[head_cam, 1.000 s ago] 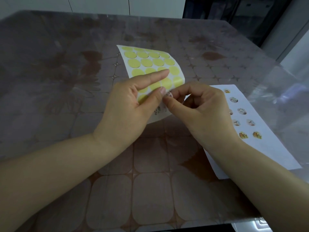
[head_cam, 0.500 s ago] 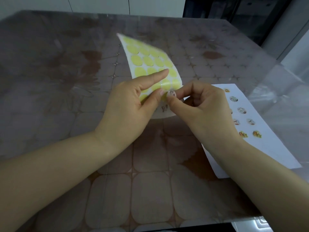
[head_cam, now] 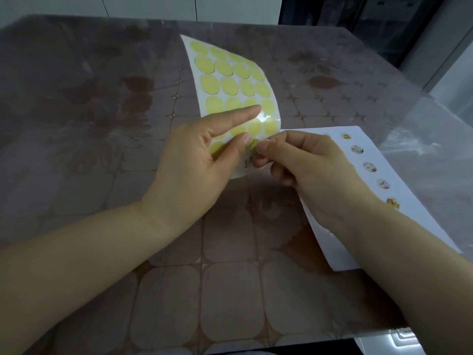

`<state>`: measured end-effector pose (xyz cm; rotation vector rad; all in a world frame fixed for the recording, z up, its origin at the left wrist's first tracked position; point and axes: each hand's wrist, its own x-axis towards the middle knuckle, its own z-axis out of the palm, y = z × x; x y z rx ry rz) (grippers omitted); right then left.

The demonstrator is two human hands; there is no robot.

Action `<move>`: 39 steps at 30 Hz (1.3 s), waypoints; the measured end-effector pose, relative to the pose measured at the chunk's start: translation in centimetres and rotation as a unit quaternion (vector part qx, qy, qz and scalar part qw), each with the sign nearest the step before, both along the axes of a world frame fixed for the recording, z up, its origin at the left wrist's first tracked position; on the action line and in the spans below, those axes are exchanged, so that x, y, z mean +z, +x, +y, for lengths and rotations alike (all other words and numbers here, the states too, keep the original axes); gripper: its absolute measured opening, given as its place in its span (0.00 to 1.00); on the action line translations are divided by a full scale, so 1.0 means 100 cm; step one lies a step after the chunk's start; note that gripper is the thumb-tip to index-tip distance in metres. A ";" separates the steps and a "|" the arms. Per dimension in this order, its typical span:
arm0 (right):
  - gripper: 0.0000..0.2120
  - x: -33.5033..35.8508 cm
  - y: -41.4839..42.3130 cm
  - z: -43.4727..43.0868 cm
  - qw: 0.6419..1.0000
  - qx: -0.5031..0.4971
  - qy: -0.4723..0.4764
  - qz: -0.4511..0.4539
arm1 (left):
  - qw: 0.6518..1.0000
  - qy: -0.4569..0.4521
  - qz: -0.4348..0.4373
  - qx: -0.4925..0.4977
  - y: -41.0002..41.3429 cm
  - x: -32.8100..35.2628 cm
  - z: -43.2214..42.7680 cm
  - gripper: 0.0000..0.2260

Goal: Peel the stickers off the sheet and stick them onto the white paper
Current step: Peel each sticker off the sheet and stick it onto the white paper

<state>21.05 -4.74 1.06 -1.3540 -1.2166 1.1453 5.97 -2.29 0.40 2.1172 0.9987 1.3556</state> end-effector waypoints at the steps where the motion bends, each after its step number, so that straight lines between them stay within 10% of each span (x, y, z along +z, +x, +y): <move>1: 0.09 0.001 0.002 0.000 0.999 0.016 -0.018 0.024 | 1.000 0.007 0.006 0.001 0.000 0.000 0.000 0.15; 15: 0.05 0.012 0.020 -0.003 0.959 0.146 -0.142 0.197 | 0.987 0.140 0.076 -0.007 -0.005 0.004 -0.007 0.15; 29: 0.12 0.039 0.062 -0.016 0.996 0.053 0.047 -0.052 | 1.000 -0.009 -0.021 0.011 -0.010 0.002 0.006 0.11; 39: 0.22 0.033 0.112 -0.061 0.986 -0.014 -0.042 -0.158 | 1.000 -0.013 -0.015 0.018 -0.010 -0.001 0.007 0.11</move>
